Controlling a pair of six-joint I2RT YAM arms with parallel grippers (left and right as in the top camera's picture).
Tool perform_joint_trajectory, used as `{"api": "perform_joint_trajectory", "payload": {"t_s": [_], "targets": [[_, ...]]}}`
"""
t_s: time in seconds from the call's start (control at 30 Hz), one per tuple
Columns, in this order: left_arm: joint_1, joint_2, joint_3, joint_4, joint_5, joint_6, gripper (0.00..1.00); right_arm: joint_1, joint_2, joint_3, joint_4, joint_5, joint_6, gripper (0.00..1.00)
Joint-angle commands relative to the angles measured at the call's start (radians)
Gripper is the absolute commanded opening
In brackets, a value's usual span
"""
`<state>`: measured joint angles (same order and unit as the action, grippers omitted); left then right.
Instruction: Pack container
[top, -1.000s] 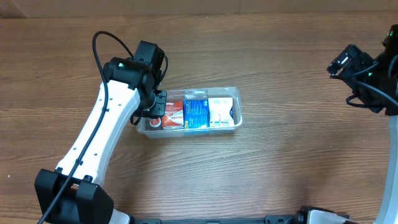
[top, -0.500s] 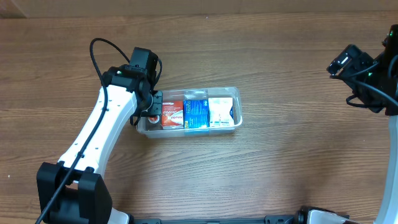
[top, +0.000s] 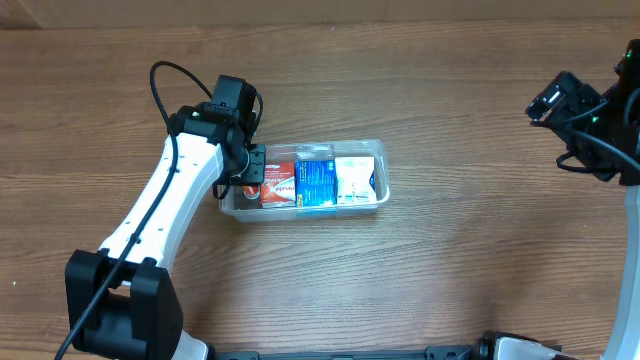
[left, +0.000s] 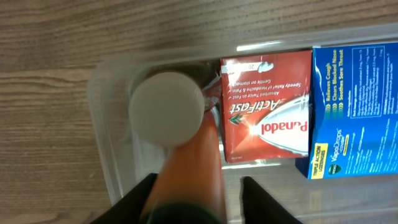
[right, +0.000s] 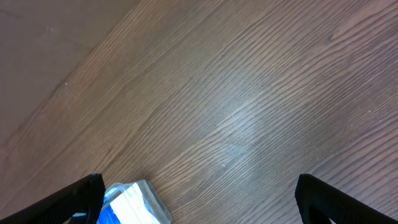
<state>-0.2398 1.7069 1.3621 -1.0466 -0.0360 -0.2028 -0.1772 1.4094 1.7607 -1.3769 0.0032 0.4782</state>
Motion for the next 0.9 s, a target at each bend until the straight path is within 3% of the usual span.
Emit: {"api": "perform_joint_trajectory", "payload": {"t_s": [0.0,0.03,0.17,0.37,0.5,0.57,0.87], "targets": [[0.005,0.004,0.052,-0.060,0.030,0.004,0.68,-0.005,-0.005,0.011,0.006,-0.005,0.004,1.00],[0.005,0.004,0.076,-0.084,0.029,0.004,0.83,-0.005,-0.005,0.011,0.006,-0.005,0.004,1.00],[0.008,0.003,0.251,-0.228,0.026,0.004,0.73,-0.005,-0.005,0.011,0.006,-0.005,0.004,1.00],[0.082,-0.079,0.559,-0.472,-0.094,-0.113,0.75,-0.005,-0.005,0.011,0.006,-0.005,0.004,1.00],[0.189,-0.224,0.579,-0.522,-0.125,-0.166,0.80,-0.005,-0.005,0.011,0.006,-0.005,0.004,1.00],[0.259,-0.315,0.579,-0.539,-0.124,-0.195,1.00,-0.005,-0.005,0.011,0.006,-0.005,0.004,1.00],[0.318,-0.445,0.578,-0.550,-0.129,-0.194,1.00,-0.005,-0.005,0.011,0.006,-0.005,0.004,1.00]]}}
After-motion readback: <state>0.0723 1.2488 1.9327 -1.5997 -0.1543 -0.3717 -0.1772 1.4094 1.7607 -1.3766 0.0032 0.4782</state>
